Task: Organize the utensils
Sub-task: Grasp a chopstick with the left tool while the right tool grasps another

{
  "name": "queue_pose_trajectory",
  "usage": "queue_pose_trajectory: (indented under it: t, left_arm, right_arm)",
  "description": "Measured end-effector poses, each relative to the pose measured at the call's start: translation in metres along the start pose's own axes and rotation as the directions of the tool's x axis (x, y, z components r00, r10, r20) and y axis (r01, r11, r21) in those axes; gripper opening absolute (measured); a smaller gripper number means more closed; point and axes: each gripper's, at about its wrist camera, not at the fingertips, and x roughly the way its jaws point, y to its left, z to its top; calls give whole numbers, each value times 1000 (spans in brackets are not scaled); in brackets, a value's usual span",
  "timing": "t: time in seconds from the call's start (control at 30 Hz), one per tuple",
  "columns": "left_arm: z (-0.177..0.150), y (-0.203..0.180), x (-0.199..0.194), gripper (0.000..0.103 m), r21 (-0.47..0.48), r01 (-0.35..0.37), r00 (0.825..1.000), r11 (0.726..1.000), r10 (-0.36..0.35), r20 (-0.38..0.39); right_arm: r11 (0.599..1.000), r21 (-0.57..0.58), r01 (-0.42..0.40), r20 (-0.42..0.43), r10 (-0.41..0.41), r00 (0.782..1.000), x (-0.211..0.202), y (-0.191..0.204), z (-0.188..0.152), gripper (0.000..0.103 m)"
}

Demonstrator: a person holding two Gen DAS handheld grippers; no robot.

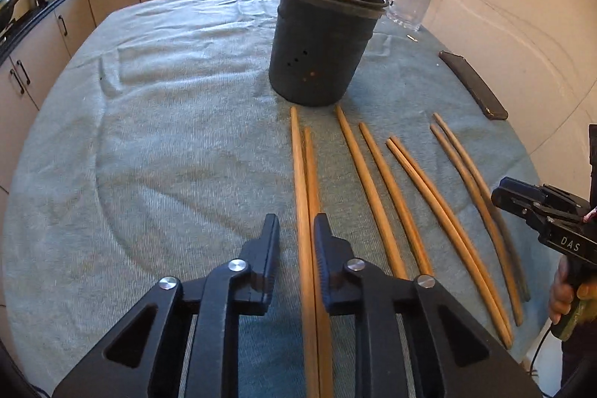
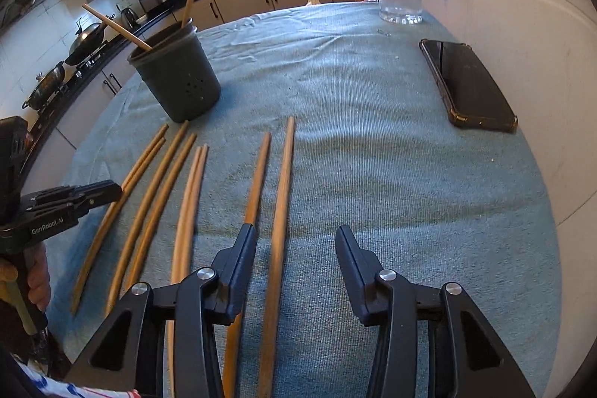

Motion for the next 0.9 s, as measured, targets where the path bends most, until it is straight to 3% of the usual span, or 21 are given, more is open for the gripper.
queue_pose_trajectory:
  t: [0.07,0.3,0.47,0.57,0.63,0.67,0.9]
  left_arm:
    - [5,-1,1,8,-5,5,1000,1000,-5,-10]
    - [13,-5,10,6,12,-43,999,999,43,-29]
    - [20,-9,14,6,24,-72,996,997,73,-47]
    - [22,-5,16,6,-16,-60,996,998,59,-60]
    - [21,1,14,6,-54,-57,996,997,53,-65]
    - [20,4,13,6,-72,-58,996,996,53,-67]
    - [-1,38,-6,7,-230,-59,994,971,36,-106]
  right_arm:
    - [1000,4,-5,-4,5,1000,2,0,0,48]
    - [999,-28,18,-4,-18,1000,4,0,0,48]
    - [995,-64,75,-24,-77,997,11,7,7,36]
    - [990,-98,103,-38,-107,994,17,13,14,30]
    - [987,-104,123,-45,-128,991,21,16,17,14]
    - [988,-97,124,-51,-129,990,21,16,19,11]
    - [988,-60,142,-92,-147,985,10,0,10,8]
